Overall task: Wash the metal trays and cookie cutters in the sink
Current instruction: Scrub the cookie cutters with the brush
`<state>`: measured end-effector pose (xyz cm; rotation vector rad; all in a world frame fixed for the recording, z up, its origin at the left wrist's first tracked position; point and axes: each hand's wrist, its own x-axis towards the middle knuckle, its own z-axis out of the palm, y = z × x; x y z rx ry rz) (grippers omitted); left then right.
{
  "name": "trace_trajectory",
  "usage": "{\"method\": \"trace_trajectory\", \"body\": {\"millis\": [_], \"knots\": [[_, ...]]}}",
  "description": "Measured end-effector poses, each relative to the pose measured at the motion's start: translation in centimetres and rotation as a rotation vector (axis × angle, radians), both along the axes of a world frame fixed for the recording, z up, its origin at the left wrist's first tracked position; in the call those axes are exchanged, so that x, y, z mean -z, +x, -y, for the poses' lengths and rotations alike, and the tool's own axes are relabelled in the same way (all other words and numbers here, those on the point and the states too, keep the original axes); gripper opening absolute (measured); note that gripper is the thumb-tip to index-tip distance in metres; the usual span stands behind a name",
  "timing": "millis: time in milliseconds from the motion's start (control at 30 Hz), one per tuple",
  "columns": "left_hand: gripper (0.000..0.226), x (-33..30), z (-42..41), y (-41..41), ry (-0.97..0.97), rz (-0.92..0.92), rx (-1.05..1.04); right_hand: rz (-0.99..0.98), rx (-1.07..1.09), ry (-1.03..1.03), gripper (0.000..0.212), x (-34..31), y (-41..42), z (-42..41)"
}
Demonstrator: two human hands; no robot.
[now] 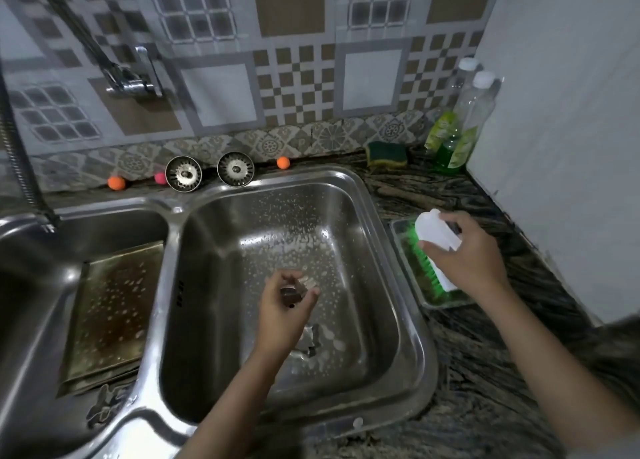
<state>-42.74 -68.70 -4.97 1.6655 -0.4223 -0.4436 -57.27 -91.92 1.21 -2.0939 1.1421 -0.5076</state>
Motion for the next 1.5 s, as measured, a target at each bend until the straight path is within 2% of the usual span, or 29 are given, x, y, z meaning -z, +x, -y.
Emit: {"method": "trace_trajectory", "body": {"millis": [100,200,333,400,533,700,833,900,1000,1133,1233,1333,1433,1500], "knots": [[0.022,-1.1,-0.9,0.0,-0.130,-0.193,0.024,0.217,0.055,0.052,0.044,-2.7,0.4,-2.1],[0.022,-1.9,-1.5,0.2,-0.196,-0.399,0.024,0.397,0.055,0.272,0.039,-3.3,1.9,-5.9],[0.022,-2.6,-2.4,-0.1,-0.300,-0.524,0.066,0.393,-0.004,0.739,0.049,-0.9,5.0,-12.4],[0.023,-2.6,-3.3,-0.2,-0.348,-0.535,0.101,0.423,0.058,0.844,0.043,-0.2,6.5,-15.1],[0.026,-1.9,-6.1,0.3,-0.310,-0.503,0.114,0.450,0.157,0.821,0.037,0.9,8.7,-17.3],[0.025,-1.2,-8.9,0.3,-0.220,-0.502,0.203,0.433,0.255,0.686,0.035,1.9,9.8,-17.7],[0.021,-0.9,-9.1,0.5,-0.242,-0.603,0.049,0.458,0.186,0.776,0.034,2.2,8.9,-19.5],[0.020,-1.1,-9.3,0.2,-0.279,-0.617,0.053,0.450,0.157,0.759,0.035,2.7,8.5,-20.8],[0.021,-1.2,-9.8,-0.1,-0.244,-0.550,0.154,0.465,0.215,0.672,0.032,3.1,8.6,-20.8],[0.025,-0.6,-10.4,0.6,-0.112,-0.427,0.252,0.443,0.241,0.445,0.037,3.6,8.7,-19.9],[0.040,0.0,-10.6,1.5,0.072,-0.245,0.252,0.507,0.271,0.528,0.038,3.5,8.1,-19.3],[0.047,0.2,-10.8,2.0,0.292,-0.032,0.222,0.484,0.121,0.628,0.034,3.5,7.3,-18.9],[0.046,-0.4,-11.1,2.0,0.283,0.100,0.246,0.419,-0.034,0.695,0.033,3.8,6.9,-19.6],[0.047,-0.9,-11.2,1.8,0.217,0.123,0.243,0.410,-0.021,0.721,0.036,4.3,6.9,-20.1]]}}
